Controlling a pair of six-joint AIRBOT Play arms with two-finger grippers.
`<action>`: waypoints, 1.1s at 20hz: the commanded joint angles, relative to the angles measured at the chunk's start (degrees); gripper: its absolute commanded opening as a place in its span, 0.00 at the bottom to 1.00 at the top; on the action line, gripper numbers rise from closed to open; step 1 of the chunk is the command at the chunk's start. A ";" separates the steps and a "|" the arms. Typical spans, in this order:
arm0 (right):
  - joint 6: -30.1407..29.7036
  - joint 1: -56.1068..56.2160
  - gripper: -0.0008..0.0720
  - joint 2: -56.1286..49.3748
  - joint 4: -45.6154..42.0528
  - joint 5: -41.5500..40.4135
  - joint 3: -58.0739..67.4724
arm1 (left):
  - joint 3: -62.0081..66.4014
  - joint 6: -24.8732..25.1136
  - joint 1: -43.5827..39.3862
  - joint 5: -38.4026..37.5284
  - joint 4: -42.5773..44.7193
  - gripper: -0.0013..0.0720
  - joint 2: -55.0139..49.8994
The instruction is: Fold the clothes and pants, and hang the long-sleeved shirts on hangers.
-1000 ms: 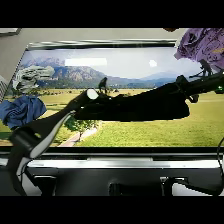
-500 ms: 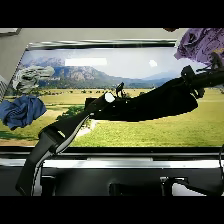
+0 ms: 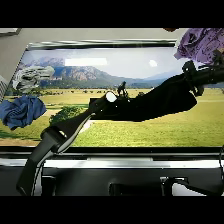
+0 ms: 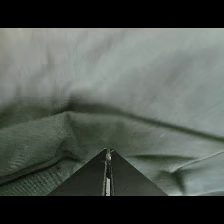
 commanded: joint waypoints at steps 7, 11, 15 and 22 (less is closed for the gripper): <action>5.81 9.03 0.05 0.04 5.22 -5.60 0.09 | 0.11 -0.90 16.59 -22.62 23.85 0.03 17.27; 10.03 17.99 0.05 -0.02 5.18 -12.68 0.09 | 0.11 -1.11 24.70 -31.74 35.30 0.03 26.77; 12.66 25.70 0.05 -1.49 3.04 -16.79 0.09 | 0.11 -1.11 32.20 -36.02 42.07 0.04 33.44; 16.20 37.00 0.05 -8.85 2.80 -23.78 0.09 | 0.09 -0.87 40.37 -38.60 42.16 0.04 37.20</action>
